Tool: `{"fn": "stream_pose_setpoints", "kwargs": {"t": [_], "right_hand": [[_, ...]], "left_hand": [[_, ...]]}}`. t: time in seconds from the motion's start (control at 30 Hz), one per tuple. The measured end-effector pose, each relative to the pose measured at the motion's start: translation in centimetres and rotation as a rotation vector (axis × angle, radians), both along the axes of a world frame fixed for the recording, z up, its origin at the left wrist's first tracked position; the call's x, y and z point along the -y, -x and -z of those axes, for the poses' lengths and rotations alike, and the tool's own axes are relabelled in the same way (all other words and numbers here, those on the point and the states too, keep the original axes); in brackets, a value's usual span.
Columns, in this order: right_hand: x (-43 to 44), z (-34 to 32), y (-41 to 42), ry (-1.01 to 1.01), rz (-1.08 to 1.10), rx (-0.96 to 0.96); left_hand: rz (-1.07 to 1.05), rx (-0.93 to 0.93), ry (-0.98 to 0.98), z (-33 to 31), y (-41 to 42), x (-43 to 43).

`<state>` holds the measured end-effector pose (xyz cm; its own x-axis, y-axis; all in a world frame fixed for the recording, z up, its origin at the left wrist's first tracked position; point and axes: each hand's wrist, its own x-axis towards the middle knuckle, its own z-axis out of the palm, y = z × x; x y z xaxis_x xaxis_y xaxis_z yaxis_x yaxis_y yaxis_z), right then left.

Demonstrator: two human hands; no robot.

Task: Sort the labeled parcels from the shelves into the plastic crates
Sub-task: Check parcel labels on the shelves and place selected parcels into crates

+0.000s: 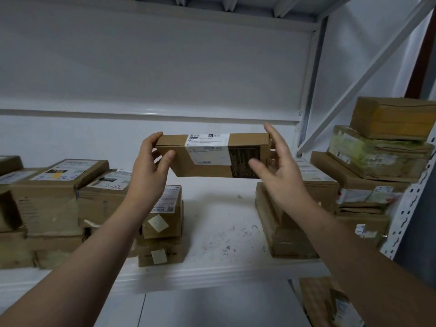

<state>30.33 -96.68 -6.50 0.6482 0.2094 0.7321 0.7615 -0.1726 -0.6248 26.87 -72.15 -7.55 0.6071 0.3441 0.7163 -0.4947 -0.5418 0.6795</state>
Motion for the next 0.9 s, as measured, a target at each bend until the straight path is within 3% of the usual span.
{"fn": "stream_pose_setpoints", "kwargs": {"t": [0.1, 0.23, 0.33, 0.4, 0.53, 0.6, 0.73, 0.9], "right_hand": [[-1.2, 0.7, 0.7, 0.141, -0.016, 0.070], [-3.6, 1.8, 1.2, 0.236, 0.183, 0.289], [-5.3, 3.2, 0.6, 0.258, 0.250, 0.463], [-5.9, 4.5, 0.1, 0.315, 0.338, 0.526], [-6.3, 7.2, -0.3, 0.405, 0.477, 0.543], [-6.5, 8.7, -0.7, 0.465, 0.534, 0.525], [-6.5, 13.3, -1.6, 0.553, 0.536, 0.509], [-7.1, 18.4, -1.1, 0.662, 0.462, 0.407]], "left_hand": [[-0.068, -0.046, -0.034, 0.0, 0.3, -1.9], [-0.188, -0.144, -0.143, 0.7, 0.9, -4.2], [-0.303, -0.234, -0.279, 1.7, 1.8, -4.9], [-0.352, -0.267, -0.472, 3.2, 2.2, -4.4], [-0.405, -0.307, -1.005, 7.5, 2.2, -2.7], [-0.444, -0.305, -1.154, 10.1, 1.8, -2.4], [-0.558, -0.179, -1.239, 13.7, 1.3, -2.5], [-0.582, -0.173, -1.300, 14.9, 0.6, -3.4]]}}
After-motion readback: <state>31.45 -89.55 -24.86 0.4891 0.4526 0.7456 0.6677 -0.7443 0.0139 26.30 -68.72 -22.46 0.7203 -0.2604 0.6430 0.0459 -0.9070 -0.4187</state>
